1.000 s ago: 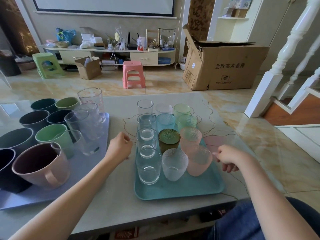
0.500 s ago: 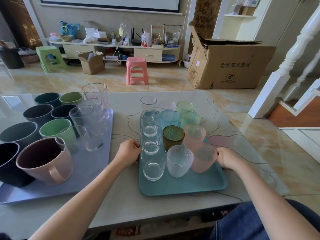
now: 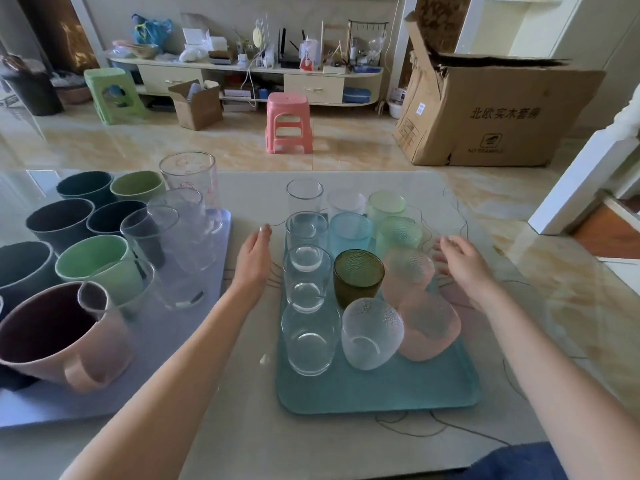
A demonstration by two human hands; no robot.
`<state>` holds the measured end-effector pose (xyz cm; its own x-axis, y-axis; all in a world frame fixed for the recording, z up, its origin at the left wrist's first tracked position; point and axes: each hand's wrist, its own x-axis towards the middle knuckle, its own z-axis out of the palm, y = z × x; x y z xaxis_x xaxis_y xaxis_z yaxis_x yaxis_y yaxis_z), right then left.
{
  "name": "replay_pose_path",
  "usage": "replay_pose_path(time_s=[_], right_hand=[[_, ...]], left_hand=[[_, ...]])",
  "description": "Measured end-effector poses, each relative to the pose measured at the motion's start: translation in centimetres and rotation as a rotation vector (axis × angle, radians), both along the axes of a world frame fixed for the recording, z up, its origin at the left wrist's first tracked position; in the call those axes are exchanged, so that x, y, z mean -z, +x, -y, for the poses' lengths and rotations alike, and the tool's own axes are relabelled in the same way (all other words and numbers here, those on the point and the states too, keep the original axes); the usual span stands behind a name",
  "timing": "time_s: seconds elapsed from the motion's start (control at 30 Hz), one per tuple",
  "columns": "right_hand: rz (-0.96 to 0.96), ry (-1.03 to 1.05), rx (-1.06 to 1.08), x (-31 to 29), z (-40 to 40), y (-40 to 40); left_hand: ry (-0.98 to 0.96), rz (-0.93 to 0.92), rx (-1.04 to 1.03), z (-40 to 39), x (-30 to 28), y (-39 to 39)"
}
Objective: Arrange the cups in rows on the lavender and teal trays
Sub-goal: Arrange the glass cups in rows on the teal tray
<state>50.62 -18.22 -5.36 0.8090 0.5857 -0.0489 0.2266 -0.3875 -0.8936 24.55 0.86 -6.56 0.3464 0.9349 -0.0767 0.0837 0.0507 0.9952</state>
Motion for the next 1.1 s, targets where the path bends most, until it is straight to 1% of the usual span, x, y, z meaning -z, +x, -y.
replay_pose_path(time_s=[0.07,0.17,0.23,0.3,0.37,0.43,0.53,0.6,0.77,0.9,1.1], right_hand=[[-0.057,0.078,-0.052,0.4,-2.5,1.0],[-0.169,0.198,-0.107,0.3,-5.5,1.5],[-0.242,0.279,-0.108,-0.1,-7.0,1.6],[-0.242,0.333,-0.113,-0.2,-8.2,1.8],[-0.246,0.373,-0.153,-0.1,-9.2,2.3],[-0.306,0.423,-0.206,0.4,-10.1,2.8],[-0.485,0.473,-0.285,1.2,-10.8,3.4],[-0.532,0.442,-0.309,1.9,-11.1,3.9],[-0.663,0.558,-0.352,2.2,-11.5,4.2],[-0.720,0.593,-0.384,2.5,-11.7,4.3],[-0.708,0.586,-0.372,2.7,-11.6,4.7]], left_hand=[[0.001,0.005,0.058,-1.6,-0.3,1.8],[-0.055,0.046,0.145,-4.1,0.0,4.5],[-0.098,0.141,0.191,-5.0,-0.1,6.0],[-0.190,0.285,0.190,-5.5,-0.2,7.3],[-0.255,0.338,0.187,-5.8,-0.2,7.7],[-0.275,0.369,0.213,-6.3,-0.1,7.7],[-0.260,0.369,0.236,-6.5,-0.1,7.7],[-0.254,0.365,0.251,-6.3,0.0,7.9],[-0.286,0.432,0.249,-5.6,-0.5,8.1],[-0.320,0.488,0.237,-5.2,-0.8,8.0],[-0.303,0.460,0.268,-4.9,-0.9,7.7]])
